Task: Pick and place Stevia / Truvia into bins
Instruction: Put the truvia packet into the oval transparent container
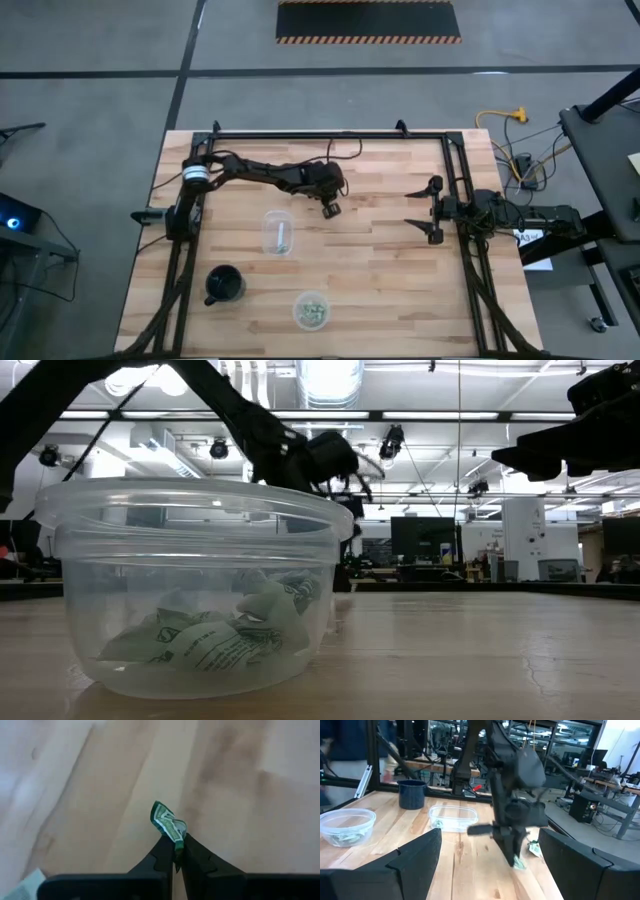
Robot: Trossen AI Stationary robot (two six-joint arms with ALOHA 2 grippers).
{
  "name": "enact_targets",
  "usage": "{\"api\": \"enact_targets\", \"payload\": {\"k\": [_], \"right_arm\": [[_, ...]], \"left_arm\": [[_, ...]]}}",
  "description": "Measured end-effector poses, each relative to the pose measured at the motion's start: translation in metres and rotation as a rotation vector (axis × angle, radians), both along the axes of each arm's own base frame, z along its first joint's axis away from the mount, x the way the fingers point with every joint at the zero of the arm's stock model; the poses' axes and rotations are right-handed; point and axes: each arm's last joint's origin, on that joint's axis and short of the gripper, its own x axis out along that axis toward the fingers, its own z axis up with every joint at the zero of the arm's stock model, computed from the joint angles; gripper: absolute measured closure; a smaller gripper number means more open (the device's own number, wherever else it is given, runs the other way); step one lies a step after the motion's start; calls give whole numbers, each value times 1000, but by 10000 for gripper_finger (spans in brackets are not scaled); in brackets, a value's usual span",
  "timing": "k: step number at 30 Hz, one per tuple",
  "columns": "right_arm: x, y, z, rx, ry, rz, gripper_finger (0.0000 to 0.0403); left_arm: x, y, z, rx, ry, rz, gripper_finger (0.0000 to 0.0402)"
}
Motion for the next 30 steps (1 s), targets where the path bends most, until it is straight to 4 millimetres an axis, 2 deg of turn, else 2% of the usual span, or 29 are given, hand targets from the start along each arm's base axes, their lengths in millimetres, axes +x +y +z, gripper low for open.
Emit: {"api": "enact_targets", "payload": {"k": [6,12,24,30], "right_arm": [[0,0,0,0,-3,0,78],[0,0,0,0,5,0,78],[2,0,-2,0,25,-2,78],[2,0,-3,1,35,-1,78]], "left_arm": [[-10,-18,34,47,-38,-135,400],[-35,-37,64,47,-4,-194,400],[-84,-74,84,96,41,-362,395],[-102,-94,96,93,23,-426,394]]}}
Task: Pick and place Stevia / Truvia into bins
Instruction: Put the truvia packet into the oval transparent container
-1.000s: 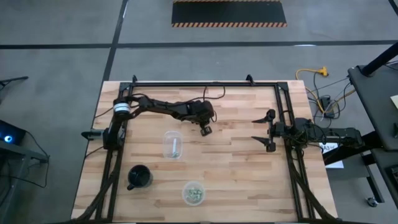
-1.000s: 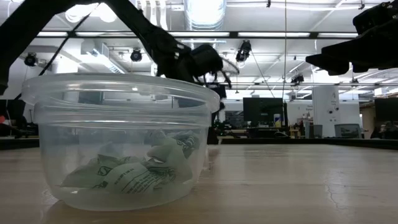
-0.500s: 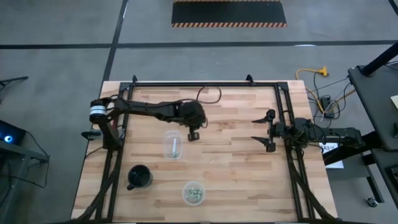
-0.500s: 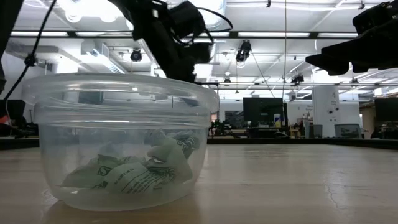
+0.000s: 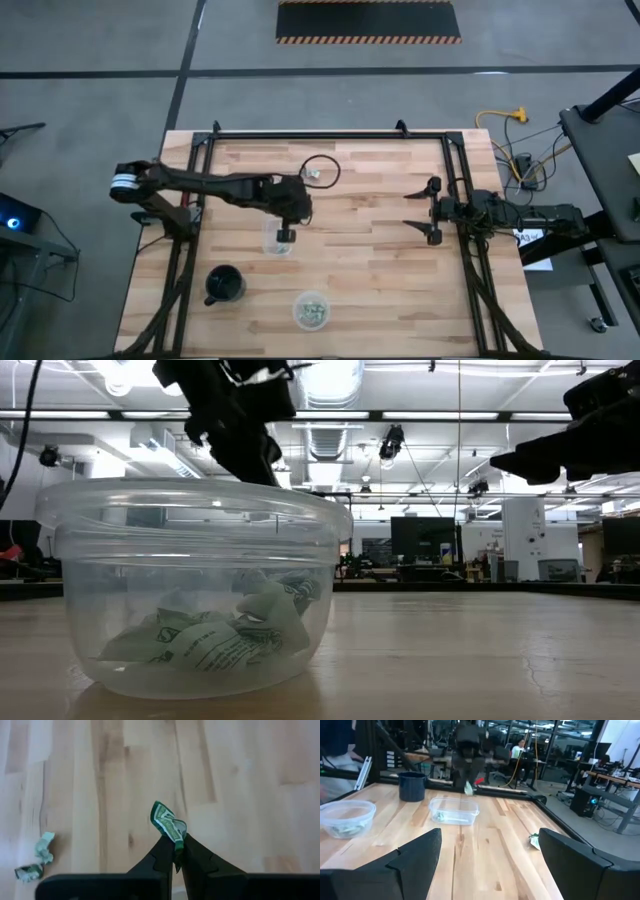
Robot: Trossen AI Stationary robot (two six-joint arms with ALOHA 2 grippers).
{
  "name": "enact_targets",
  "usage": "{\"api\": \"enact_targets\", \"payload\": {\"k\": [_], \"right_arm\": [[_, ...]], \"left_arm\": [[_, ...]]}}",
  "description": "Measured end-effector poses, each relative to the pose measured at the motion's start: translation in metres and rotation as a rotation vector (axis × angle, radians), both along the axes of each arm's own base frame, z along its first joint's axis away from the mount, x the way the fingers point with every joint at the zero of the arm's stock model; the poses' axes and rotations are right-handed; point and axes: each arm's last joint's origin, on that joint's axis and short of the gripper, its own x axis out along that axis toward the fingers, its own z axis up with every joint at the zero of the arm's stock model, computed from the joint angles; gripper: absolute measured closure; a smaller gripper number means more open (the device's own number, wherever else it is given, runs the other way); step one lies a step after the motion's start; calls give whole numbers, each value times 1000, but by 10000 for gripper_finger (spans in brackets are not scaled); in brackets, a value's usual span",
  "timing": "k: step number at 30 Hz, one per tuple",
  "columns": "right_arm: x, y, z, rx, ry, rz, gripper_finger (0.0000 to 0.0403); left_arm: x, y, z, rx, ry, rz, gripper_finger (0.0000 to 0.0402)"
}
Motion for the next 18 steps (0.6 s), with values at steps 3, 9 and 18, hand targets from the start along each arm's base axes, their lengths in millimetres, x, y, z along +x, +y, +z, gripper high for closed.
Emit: {"api": "enact_targets", "payload": {"k": [3,9,18], "right_arm": [[0,0,0,0,4,0,78],[1,0,-1,0,13,0,78],[1,0,-2,0,21,0,78]], "left_arm": [[-7,-10,6,-17,-6,-11,394],[-27,-26,12,-78,44,10,394],[-48,-29,1,-131,96,91,393]]}}
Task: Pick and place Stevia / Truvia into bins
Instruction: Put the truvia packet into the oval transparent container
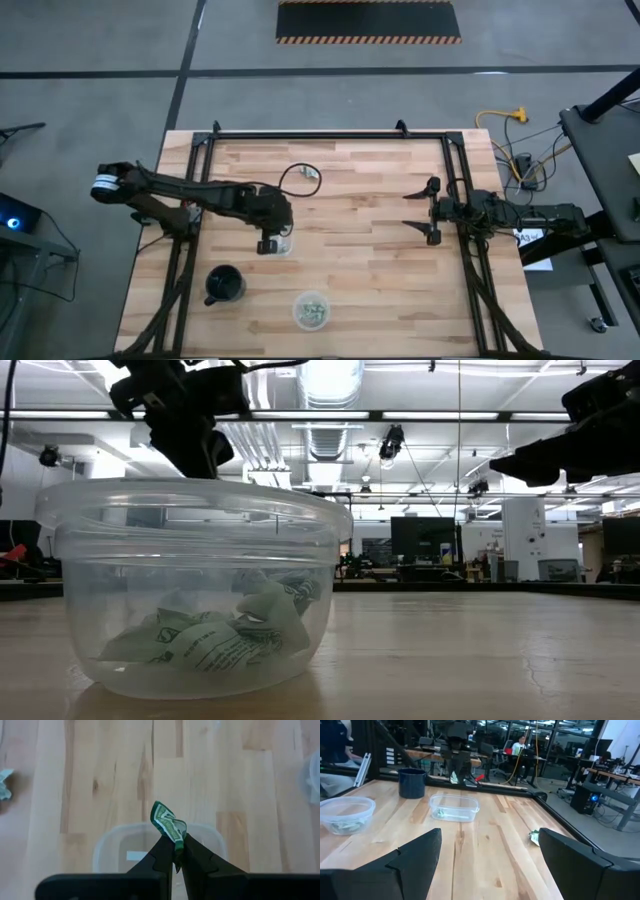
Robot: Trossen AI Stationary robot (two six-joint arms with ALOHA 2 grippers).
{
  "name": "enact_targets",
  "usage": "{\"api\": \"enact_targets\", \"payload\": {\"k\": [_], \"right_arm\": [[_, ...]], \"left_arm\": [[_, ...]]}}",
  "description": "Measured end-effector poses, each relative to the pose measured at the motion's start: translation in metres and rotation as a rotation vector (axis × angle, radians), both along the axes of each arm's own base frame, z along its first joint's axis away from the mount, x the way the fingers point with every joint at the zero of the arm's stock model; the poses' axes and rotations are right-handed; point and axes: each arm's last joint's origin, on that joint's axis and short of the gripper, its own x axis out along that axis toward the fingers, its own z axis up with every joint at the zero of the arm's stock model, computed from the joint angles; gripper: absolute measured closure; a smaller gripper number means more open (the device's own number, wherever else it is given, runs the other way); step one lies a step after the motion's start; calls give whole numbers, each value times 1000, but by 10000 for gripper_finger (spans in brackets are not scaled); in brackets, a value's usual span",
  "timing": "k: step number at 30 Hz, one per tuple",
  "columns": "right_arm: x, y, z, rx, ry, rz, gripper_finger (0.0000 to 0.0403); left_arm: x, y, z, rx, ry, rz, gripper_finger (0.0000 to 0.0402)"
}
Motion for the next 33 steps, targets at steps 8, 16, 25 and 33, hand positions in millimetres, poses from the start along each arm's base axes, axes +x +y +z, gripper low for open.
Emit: {"api": "enact_targets", "payload": {"k": [8,16,25,33], "right_arm": [[0,0,0,0,2,0,78],[0,0,0,0,2,0,78],[0,0,0,0,2,0,78],[0,0,0,0,2,0,78]], "left_arm": [[-3,1,-5,-3,26,34,393],[-10,4,-22,62,76,92,393],[-11,4,-25,64,83,94,393],[-12,4,-27,62,91,92,389]]}}
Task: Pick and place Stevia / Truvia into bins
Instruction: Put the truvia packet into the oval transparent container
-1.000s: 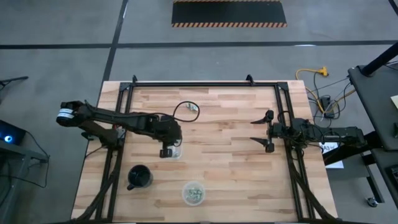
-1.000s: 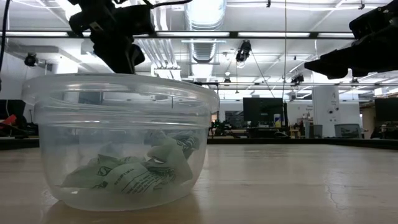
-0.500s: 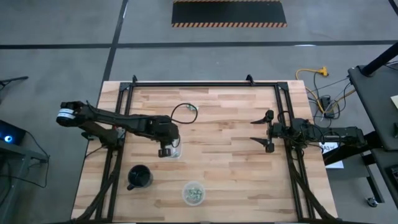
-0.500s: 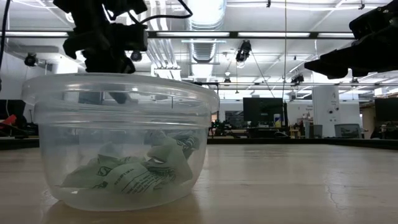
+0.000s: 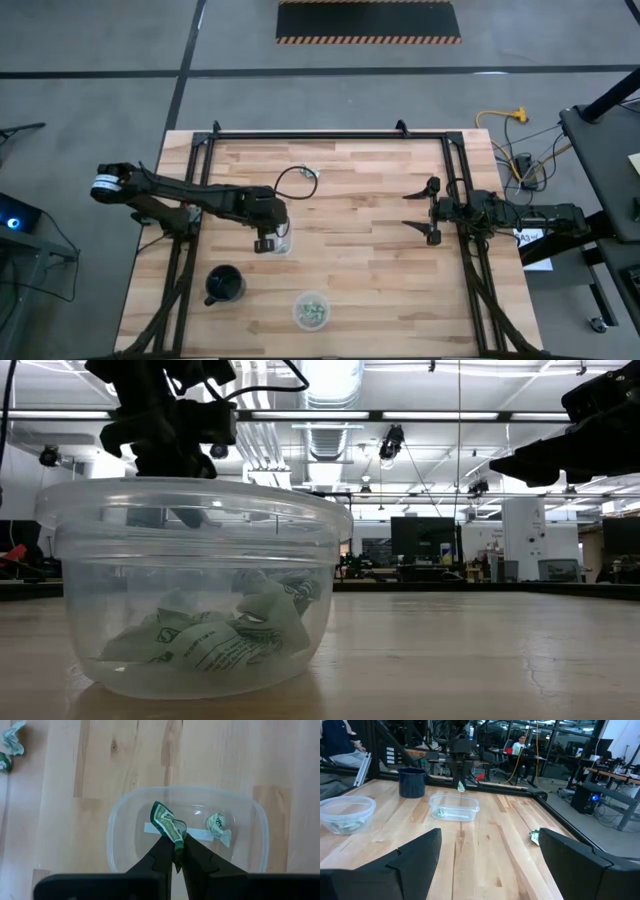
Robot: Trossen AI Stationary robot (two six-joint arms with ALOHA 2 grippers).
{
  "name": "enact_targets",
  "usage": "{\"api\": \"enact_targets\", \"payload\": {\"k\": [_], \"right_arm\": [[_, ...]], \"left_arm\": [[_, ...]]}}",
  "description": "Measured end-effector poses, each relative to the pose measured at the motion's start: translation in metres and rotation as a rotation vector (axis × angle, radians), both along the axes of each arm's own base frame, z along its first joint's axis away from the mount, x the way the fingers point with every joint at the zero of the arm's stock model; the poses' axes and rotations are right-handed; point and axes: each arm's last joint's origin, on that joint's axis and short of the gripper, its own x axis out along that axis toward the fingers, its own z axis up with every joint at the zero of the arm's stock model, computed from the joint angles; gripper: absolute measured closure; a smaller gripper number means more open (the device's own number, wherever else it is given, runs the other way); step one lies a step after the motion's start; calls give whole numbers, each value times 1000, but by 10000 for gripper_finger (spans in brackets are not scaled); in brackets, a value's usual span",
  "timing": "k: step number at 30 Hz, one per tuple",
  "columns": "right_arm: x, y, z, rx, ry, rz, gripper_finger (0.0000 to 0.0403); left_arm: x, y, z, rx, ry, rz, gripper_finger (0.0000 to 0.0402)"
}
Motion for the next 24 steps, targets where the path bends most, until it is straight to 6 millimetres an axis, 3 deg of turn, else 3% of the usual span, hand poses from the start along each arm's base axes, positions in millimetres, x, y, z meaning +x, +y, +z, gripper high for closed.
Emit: {"api": "enact_targets", "payload": {"k": [6,16,24], "right_arm": [[0,0,0,0,0,0,78],[0,0,0,0,0,0,78],[0,0,0,0,0,0,78]], "left_arm": [[0,1,1,9,-4,7,333],[0,0,1,0,-4,1,186],[5,0,3,-9,-62,36,153]]}}
